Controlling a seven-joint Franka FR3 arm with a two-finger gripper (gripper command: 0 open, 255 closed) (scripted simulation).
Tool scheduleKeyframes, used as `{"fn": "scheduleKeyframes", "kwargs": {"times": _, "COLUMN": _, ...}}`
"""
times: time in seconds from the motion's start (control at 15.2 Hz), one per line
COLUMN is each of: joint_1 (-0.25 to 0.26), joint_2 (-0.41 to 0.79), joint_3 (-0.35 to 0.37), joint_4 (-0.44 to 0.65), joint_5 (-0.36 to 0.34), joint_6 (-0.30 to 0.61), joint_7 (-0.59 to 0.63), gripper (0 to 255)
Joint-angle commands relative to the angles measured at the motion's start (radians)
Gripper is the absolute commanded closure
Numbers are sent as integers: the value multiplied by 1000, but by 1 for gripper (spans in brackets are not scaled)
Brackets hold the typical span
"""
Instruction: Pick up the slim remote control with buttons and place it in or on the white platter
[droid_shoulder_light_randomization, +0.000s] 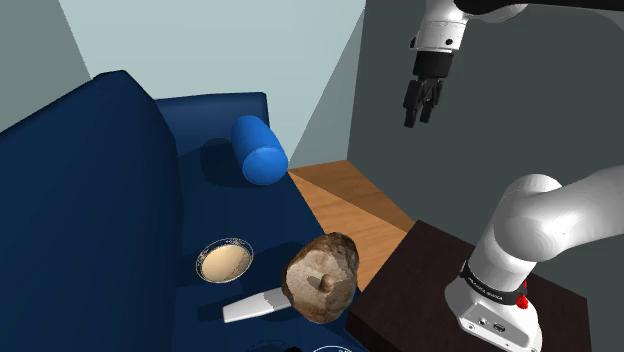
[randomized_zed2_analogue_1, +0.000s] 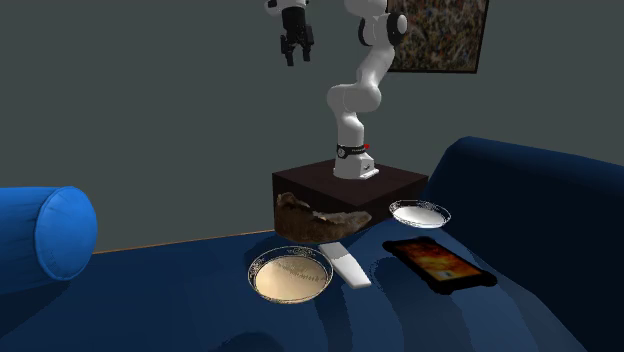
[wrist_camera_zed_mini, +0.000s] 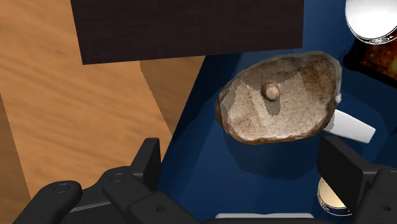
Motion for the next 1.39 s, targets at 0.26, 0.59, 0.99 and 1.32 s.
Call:
{"fn": "scheduleKeyframes", "kwargs": {"times": 0.26, "joint_1": 42, "joint_2": 64, "joint_3": 33, "joint_4": -59, "joint_5": 15, "joint_6": 125, "joint_7": -33, "gripper": 0}}
{"fn": "scheduleKeyframes", "kwargs": {"times": 0.59, "joint_1": 94, "joint_2": 168, "joint_3": 77, "joint_4": -108, "joint_5": 31, "joint_6": 282, "joint_7": -72, "gripper": 0}}
{"fn": "scheduleKeyframes", "kwargs": {"times": 0.99, "joint_1": 153, "joint_2": 324, "joint_3": 132, "joint_4": -131, "joint_5": 44, "joint_6": 465, "joint_7": -116, "gripper": 0}}
{"fn": "scheduleKeyframes", "kwargs": {"times": 1.32, "joint_1": 195, "joint_2": 473, "joint_3": 181, "joint_4": -121, "joint_5": 42, "joint_6": 608, "joint_7": -146, "gripper": 0}}
